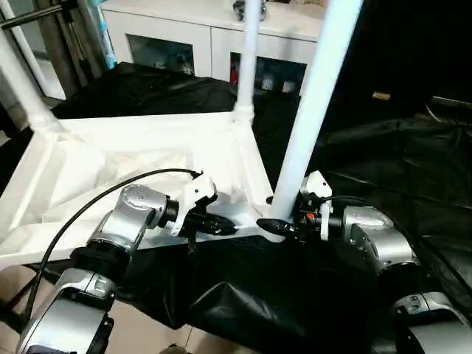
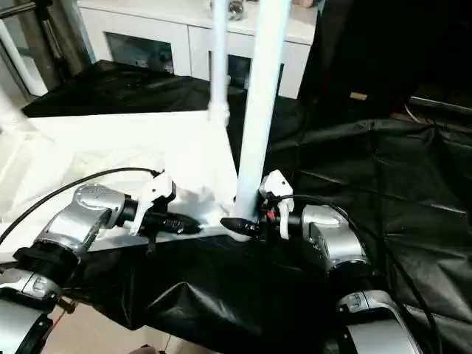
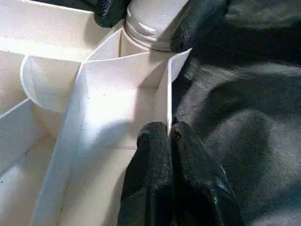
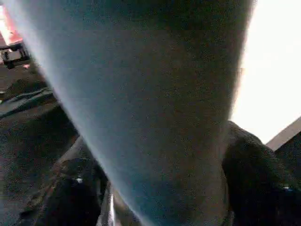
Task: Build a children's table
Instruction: Rotate leg to tighten
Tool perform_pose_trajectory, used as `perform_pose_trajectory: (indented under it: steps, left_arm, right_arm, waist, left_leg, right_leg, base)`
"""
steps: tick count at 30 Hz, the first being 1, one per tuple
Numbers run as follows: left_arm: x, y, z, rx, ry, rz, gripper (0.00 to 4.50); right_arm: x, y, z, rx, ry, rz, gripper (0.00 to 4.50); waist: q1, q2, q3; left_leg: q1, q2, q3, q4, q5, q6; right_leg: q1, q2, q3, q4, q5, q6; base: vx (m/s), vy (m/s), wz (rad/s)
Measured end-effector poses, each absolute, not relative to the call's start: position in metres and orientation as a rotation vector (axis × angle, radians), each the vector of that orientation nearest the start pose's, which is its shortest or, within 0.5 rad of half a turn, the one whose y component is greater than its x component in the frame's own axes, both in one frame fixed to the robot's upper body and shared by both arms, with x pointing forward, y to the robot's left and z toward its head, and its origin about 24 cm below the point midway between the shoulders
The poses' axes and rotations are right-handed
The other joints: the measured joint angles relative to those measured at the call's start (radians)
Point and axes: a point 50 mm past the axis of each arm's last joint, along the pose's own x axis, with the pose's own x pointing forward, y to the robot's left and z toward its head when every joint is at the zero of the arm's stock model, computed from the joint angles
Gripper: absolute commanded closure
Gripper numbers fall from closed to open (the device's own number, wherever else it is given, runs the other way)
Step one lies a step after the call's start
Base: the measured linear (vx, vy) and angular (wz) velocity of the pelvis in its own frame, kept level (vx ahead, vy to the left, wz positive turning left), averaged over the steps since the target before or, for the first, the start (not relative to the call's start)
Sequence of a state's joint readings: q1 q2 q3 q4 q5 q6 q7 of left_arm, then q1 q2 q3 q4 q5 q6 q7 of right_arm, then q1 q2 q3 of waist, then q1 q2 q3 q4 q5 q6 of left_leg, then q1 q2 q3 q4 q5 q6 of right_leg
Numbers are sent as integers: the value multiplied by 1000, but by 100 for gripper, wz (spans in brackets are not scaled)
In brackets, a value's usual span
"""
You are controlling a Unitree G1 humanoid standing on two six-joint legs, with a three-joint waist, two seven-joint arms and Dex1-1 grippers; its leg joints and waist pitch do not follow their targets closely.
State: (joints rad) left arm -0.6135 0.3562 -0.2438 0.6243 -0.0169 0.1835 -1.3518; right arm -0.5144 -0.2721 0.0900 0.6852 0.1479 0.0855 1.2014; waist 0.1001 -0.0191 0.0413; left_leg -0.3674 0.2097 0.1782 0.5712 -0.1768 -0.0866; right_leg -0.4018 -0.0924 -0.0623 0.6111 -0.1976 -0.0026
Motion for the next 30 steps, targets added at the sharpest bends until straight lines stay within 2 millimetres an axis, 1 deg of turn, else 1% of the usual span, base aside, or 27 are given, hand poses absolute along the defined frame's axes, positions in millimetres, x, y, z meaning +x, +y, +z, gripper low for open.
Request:
perform_pose_trajectory:
  steps: [1,2,4,10,13,15,18,22,25,27,29,30]
  left_arm:
    - [313,137,53,253,521,-1430,450]
    - [313,138,53,251,522,-1431,450]
    - [312,139,53,249,524,-1437,450]
    - [311,139,53,247,526,-1438,450]
    - [313,136,51,251,521,-1407,450]
    - [317,133,50,254,510,-1352,450]
    - [328,122,48,254,486,-1229,450]
    - [337,103,45,241,471,-1111,450]
    - [341,91,44,231,455,-1039,450]
    - [342,84,44,233,449,-1021,450]
    - [342,82,44,233,444,-1012,450]
    - [342,82,44,232,443,-1012,450]
  right_arm:
    - [307,-140,32,8,343,1232,163]
    - [307,-140,33,11,343,1236,163]
    - [306,-140,34,14,350,1247,180]
    - [305,-139,34,17,356,1248,187]
    - [305,-139,31,22,351,1201,188]
    - [310,-137,28,46,344,1103,188]
    - [326,-131,26,77,338,881,189]
    - [342,-125,24,102,343,631,189]
    - [352,-118,26,122,342,467,189]
    - [354,-118,26,130,335,417,189]
    - [355,-116,25,134,320,395,189]
    - [355,-117,25,133,316,395,133]
  waist:
    - [0,0,0]
    - [0,0,0]
    - [0,0,0]
    - [1,0,0]
    - [2,0,0]
    - [0,0,-1]
    - [-12,0,0]
    - [-15,1,0]
    - [-14,1,0]
    - [-12,2,0]
    - [-11,3,-1]
    - [-11,3,-1]
  left_leg:
    - [0,0,0,0,0,0]
    - [0,0,0,0,0,0]
    - [0,0,0,0,0,0]
    - [0,0,0,0,0,0]
    - [2,0,0,1,0,0]
    - [4,0,0,1,0,0]
    - [6,-1,-3,0,0,-1]
    - [10,-2,-3,-1,0,-1]
    - [10,-2,-3,-2,0,-1]
    - [10,-2,-3,-3,0,-1]
    - [10,-2,-3,-3,0,-1]
    - [10,-2,-3,-3,0,-1]
  right_leg:
    - [0,0,0,0,0,0]
    - [0,0,0,0,0,0]
    - [0,0,0,0,0,0]
    - [0,0,0,0,0,0]
    - [2,0,0,0,0,0]
    - [4,0,1,0,1,-1]
    - [5,-1,1,0,3,-2]
    - [7,-1,3,-1,1,2]
    - [6,-1,3,0,2,2]
    - [6,-1,3,0,2,2]
    - [6,-1,3,0,3,1]
    - [6,-1,3,0,5,-1]
  base:
    - [0,0,0]
    - [0,0,0]
    - [0,0,0]
    - [0,0,0]
    - [0,0,0]
    - [0,0,0]
    - [-17,-1,-1]
    - [-13,-1,0]
    - [0,0,0]
    - [0,0,0]
    - [0,0,0]
    - [0,0,0]
